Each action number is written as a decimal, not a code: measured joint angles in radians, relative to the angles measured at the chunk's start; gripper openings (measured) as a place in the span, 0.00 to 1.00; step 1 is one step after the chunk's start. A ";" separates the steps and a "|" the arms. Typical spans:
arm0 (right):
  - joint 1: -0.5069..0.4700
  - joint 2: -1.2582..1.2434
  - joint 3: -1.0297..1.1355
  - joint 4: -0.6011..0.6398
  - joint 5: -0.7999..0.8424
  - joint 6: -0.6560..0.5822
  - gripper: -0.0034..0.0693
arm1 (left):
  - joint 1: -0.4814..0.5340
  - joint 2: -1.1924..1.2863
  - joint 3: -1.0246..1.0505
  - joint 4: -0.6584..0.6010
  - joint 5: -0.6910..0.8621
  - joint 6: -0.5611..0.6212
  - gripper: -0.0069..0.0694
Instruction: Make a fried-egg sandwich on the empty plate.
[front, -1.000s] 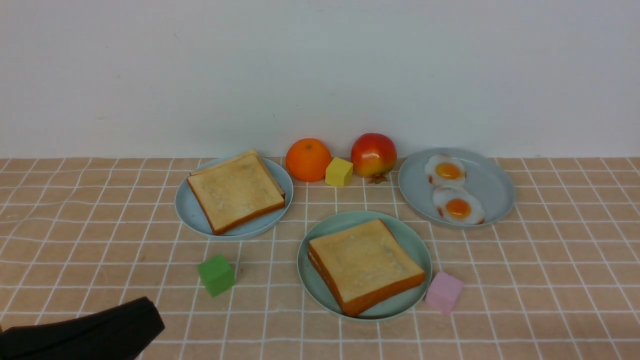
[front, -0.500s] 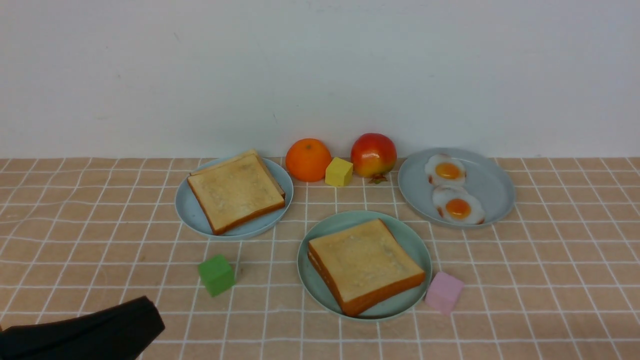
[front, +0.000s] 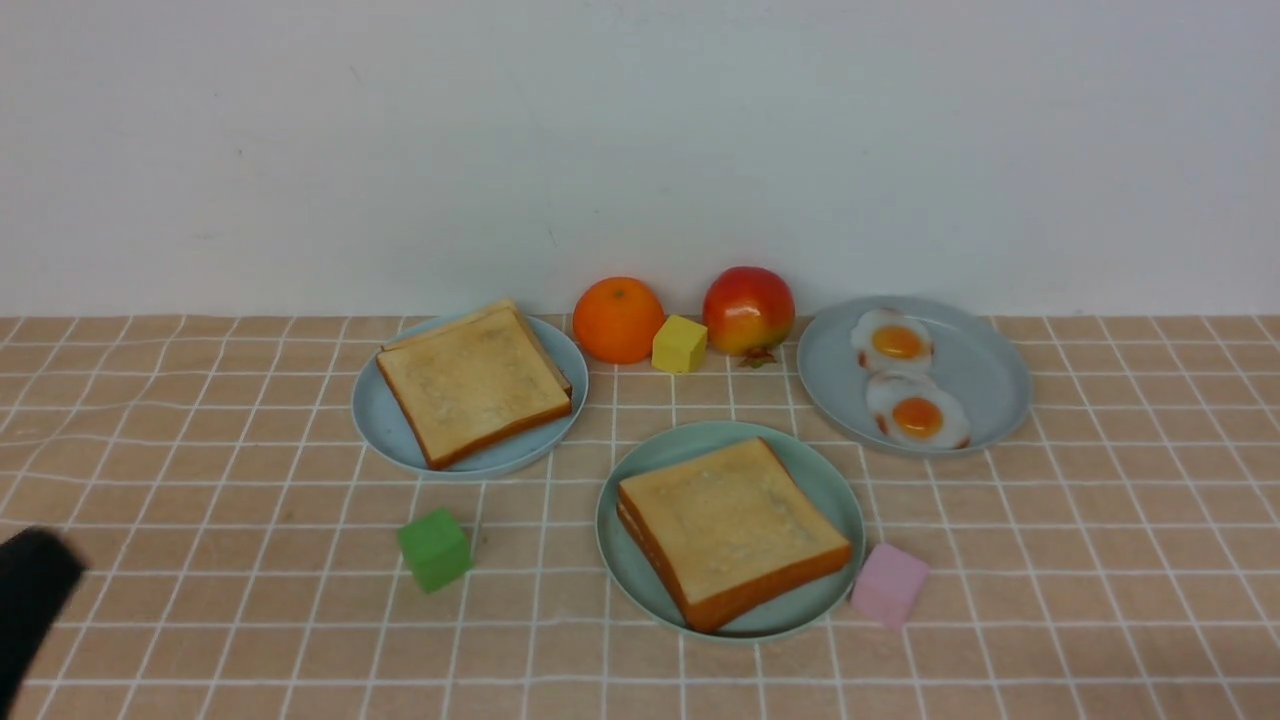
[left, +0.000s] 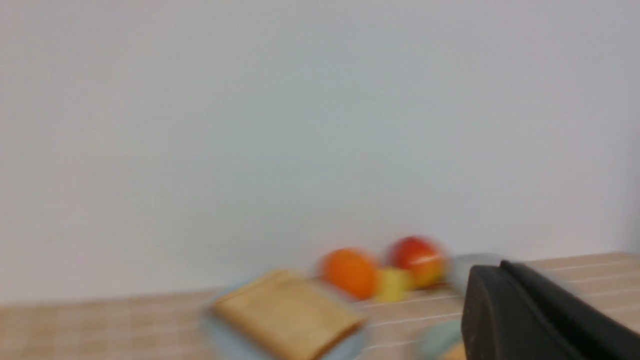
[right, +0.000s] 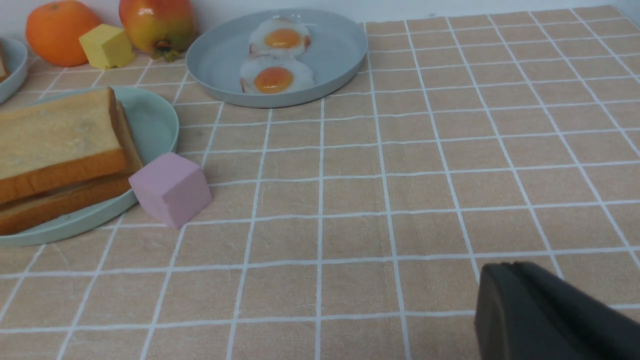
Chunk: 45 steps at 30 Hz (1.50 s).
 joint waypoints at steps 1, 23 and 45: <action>0.000 0.000 0.000 0.000 0.000 0.000 0.06 | 0.053 -0.040 0.025 0.000 0.030 -0.008 0.07; 0.000 -0.001 0.000 0.000 0.000 0.000 0.10 | 0.313 -0.128 0.102 0.009 0.490 -0.118 0.07; 0.000 -0.001 0.000 0.001 0.000 0.000 0.14 | 0.313 -0.128 0.102 0.010 0.490 -0.118 0.07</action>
